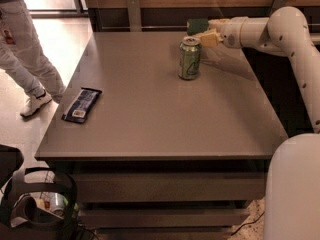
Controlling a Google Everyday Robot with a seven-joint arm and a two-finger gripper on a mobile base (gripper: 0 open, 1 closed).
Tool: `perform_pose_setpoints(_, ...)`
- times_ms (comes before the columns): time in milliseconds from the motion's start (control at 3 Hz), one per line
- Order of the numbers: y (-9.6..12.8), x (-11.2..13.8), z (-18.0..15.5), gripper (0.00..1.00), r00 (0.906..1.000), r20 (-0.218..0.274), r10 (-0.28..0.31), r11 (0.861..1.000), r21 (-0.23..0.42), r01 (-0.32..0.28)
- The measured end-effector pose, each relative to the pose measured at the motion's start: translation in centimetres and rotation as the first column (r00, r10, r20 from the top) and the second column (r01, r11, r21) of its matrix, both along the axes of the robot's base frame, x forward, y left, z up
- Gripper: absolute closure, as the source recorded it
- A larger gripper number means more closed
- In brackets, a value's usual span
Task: Move sponge near rxbar blueberry
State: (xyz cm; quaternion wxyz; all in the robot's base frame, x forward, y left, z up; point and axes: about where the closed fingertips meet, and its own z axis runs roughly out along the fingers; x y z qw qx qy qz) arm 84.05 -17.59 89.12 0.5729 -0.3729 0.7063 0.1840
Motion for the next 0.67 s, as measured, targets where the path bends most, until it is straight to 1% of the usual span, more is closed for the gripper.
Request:
perform_pose_setpoints(333, -1.7, -1.8, 4.2, 1.00, 0.9986, 0.050, -0.015, 1.000, 0.005, 0.015)
perform_pose_setpoints(667, -2.6, -3.1, 6.1, 1.00, 0.9969, 0.075, -0.026, 1.000, 0.015, 0.025)
